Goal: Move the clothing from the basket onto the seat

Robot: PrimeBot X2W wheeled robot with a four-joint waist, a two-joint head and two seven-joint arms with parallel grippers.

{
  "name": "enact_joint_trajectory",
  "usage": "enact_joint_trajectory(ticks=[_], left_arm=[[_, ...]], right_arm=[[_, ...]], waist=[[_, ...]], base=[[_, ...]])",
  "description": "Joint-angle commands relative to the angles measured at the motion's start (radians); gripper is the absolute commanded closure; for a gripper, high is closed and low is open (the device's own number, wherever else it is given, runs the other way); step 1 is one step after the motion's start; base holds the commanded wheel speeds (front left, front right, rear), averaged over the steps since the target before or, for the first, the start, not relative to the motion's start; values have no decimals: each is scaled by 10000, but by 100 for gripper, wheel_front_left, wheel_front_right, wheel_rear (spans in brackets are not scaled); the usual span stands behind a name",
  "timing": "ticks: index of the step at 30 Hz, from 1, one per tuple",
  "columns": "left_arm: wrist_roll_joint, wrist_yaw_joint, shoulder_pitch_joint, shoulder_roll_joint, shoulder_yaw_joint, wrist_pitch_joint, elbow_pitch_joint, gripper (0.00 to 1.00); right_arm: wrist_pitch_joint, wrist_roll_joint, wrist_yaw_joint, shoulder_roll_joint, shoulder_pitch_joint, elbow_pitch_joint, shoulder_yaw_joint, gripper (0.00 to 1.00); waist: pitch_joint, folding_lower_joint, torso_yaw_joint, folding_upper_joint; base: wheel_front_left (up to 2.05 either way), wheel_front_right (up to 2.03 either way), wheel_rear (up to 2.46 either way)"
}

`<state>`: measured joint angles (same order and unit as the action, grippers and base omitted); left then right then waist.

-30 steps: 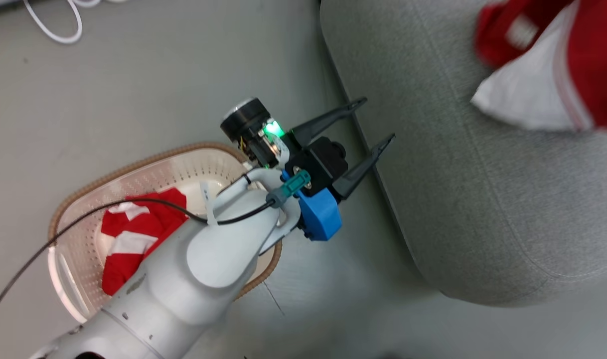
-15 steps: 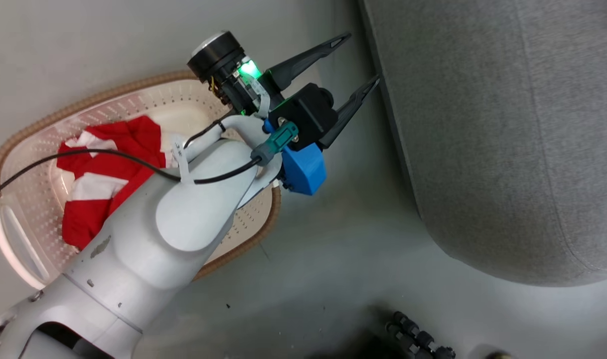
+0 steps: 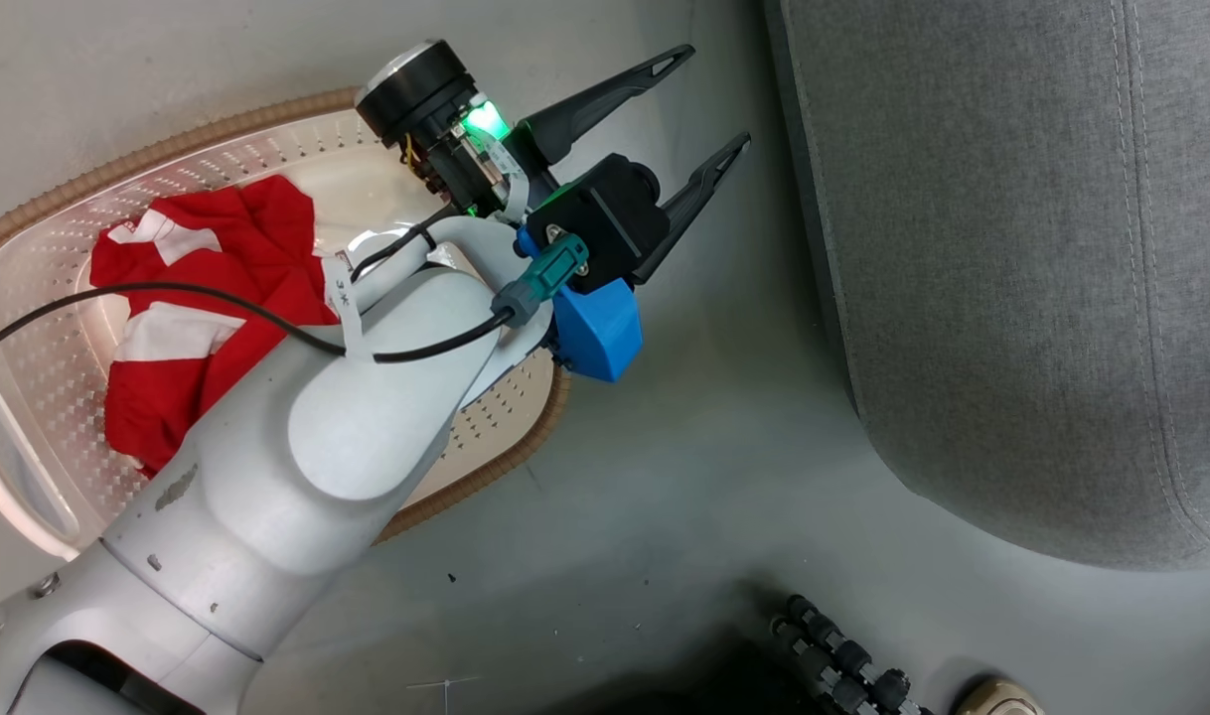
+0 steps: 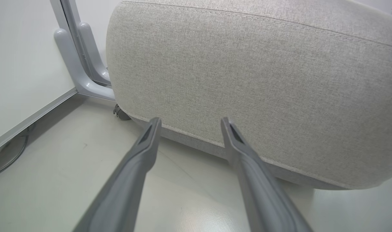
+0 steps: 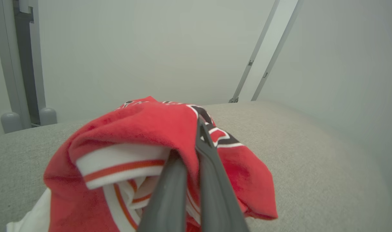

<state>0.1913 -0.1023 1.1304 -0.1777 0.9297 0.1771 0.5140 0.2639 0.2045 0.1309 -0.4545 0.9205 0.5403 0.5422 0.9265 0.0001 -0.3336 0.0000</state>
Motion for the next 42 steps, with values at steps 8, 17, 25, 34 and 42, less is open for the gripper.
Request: enact_joint_trajectory(ticks=[8, 17, 25, 34, 42], left_arm=[[89, 110, 117, -144, 41, -47, -173, 0], [348, 312, -288, -42, -19, 397, 14, 0], [914, 745, -1066, 149, -576, 847, 254, 0], [1134, 1356, -2584, 90, -1990, 888, -800, 0], [1045, 1662, -4462, 176, -3758, 889, -1763, 0]], right_arm=[[9, -854, -3, 1179, -28, 840, 241, 100], [9, -1260, -3, 1702, -1027, -104, 373, 0], [9, -740, -3, 1349, -2888, -1333, -561, 0], [8, -629, -3, 1480, -4436, -2809, -1619, 0], [9, -756, -3, 1845, -5238, -3546, -3182, 0]], waist=[[-109, -1, 13, 0], [-1037, -1, 0, 0], [-2792, -1, 272, 0], [-4577, -1, 979, 0], [-6107, -1, 1805, 0]], base=[[0, 0, 0], [0, 0, 0], [0, 0, 0], [0, 0, 0], [0, 0, 0]])
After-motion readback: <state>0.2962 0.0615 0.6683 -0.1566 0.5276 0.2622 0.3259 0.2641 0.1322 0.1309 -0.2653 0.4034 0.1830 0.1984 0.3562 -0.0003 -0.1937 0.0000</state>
